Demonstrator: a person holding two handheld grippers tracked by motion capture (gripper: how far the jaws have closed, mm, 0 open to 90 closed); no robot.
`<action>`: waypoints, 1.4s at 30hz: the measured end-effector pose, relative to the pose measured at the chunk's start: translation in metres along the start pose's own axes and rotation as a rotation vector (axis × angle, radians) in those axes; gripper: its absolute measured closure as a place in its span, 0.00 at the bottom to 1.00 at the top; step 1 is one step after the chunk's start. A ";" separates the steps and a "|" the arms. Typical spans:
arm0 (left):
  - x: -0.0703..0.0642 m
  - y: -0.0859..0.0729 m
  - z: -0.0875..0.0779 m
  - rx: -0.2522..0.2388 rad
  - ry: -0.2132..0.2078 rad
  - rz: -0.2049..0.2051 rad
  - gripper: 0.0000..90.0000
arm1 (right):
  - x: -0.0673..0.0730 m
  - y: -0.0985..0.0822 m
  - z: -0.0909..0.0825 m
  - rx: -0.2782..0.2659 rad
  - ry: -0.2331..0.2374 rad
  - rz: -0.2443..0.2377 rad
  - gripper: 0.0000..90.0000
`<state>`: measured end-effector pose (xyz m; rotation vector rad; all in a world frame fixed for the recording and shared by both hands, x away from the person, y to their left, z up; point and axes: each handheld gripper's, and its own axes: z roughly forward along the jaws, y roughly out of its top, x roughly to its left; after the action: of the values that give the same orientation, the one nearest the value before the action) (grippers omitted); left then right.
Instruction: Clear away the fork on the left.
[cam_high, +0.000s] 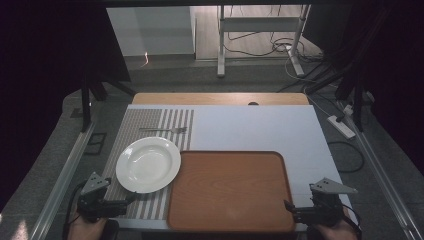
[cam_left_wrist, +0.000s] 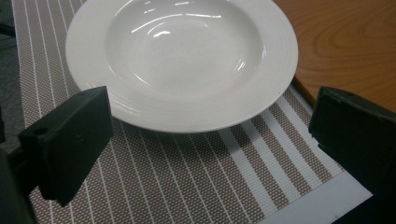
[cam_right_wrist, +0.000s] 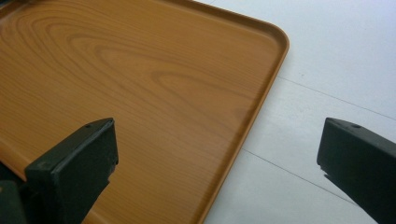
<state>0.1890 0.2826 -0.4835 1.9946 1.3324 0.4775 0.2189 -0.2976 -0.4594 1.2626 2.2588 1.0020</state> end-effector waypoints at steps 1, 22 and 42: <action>0.000 0.000 0.001 0.007 0.001 0.007 0.01 | 0.000 0.000 0.000 0.002 0.004 0.000 0.00; -0.001 0.002 0.003 0.037 -0.005 0.013 0.00 | 0.000 0.001 0.002 0.021 0.028 -0.004 0.00; 0.012 0.012 0.016 0.092 -0.155 0.008 0.00 | 0.001 0.001 0.003 0.027 0.023 -0.015 0.00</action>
<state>0.2119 0.2853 -0.4867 2.0668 1.2709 0.2630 0.2209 -0.2952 -0.4609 1.2489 2.3029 0.9892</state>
